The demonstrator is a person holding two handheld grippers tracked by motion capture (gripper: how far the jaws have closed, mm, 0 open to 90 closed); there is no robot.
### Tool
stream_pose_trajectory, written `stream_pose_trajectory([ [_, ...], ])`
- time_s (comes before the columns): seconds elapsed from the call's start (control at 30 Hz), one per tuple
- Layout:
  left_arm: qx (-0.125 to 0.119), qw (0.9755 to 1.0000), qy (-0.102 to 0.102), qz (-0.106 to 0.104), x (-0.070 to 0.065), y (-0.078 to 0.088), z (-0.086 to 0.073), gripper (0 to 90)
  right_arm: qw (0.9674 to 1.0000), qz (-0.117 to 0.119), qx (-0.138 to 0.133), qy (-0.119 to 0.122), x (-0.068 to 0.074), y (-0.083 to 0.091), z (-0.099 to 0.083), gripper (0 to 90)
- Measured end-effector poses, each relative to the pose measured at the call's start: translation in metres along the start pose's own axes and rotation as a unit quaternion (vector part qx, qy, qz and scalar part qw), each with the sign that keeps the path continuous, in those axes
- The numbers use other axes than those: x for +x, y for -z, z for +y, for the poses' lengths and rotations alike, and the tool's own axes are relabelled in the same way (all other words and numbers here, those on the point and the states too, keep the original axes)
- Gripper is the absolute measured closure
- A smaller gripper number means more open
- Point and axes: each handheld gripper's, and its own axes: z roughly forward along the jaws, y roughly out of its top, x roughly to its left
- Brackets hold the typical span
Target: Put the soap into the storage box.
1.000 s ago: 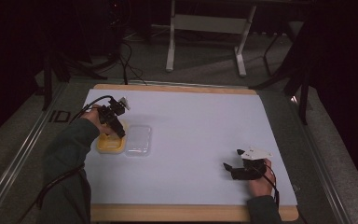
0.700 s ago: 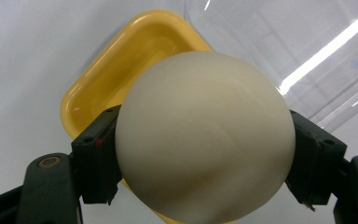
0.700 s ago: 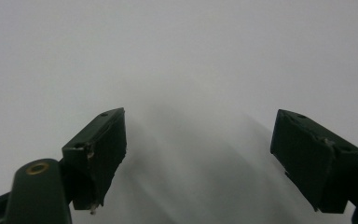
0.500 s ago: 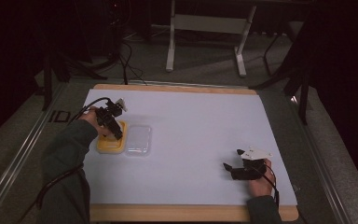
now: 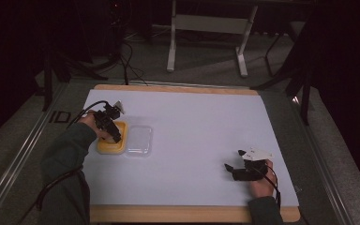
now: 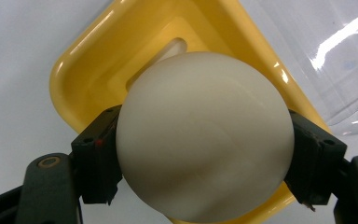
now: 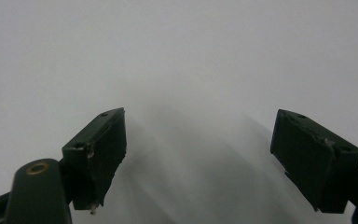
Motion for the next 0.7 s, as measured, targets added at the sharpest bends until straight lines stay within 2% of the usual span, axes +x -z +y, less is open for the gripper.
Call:
stream_pose_trajectory([
  [0.1, 0.001, 1.0000, 0.000, -0.002, 0.000, -0.001, 0.001, 24.6, 1.0000, 0.000, 0.000, 0.000, 0.000, 0.000, 0.000, 18.0],
  [0.17, -0.015, 0.9999, -0.004, -0.007, 0.000, 0.000, -0.001, 23.3, 1.0000, 0.000, 0.000, 0.000, 0.000, 0.000, 0.000, 18.0],
  [0.2, -0.017, 0.9998, -0.003, -0.007, 0.000, 0.000, -0.001, 16.4, 1.0000, 0.000, 0.000, 0.001, 0.000, 0.000, 0.000, 18.0],
  [0.23, -0.017, 0.9998, -0.003, -0.007, 0.000, 0.000, -0.001, 12.0, 1.0000, 0.000, 0.000, 0.001, 0.000, 0.000, 0.000, 18.0],
  [0.27, -0.017, 0.9998, -0.007, 0.002, 0.000, 0.003, -0.001, 12.0, 1.0000, 0.000, 0.001, 0.001, 0.000, 0.000, 0.000, 18.0],
  [0.3, -0.020, 0.9998, -0.008, 0.001, 0.000, 0.005, -0.002, 5.2, 1.0000, 0.001, 0.001, 0.004, 0.000, -0.001, 0.000, 18.0],
  [0.5, -0.027, 0.9995, -0.013, 0.013, -0.002, 0.008, -0.002, 5.0, 1.0000, 0.000, 0.002, 0.005, 0.000, -0.001, 0.000, 18.0],
  [0.7, -0.039, 0.9989, -0.018, 0.014, -0.002, 0.012, -0.003, 6.9, 1.0000, 0.000, 0.002, 0.005, 0.000, -0.001, 0.000, 18.0],
])
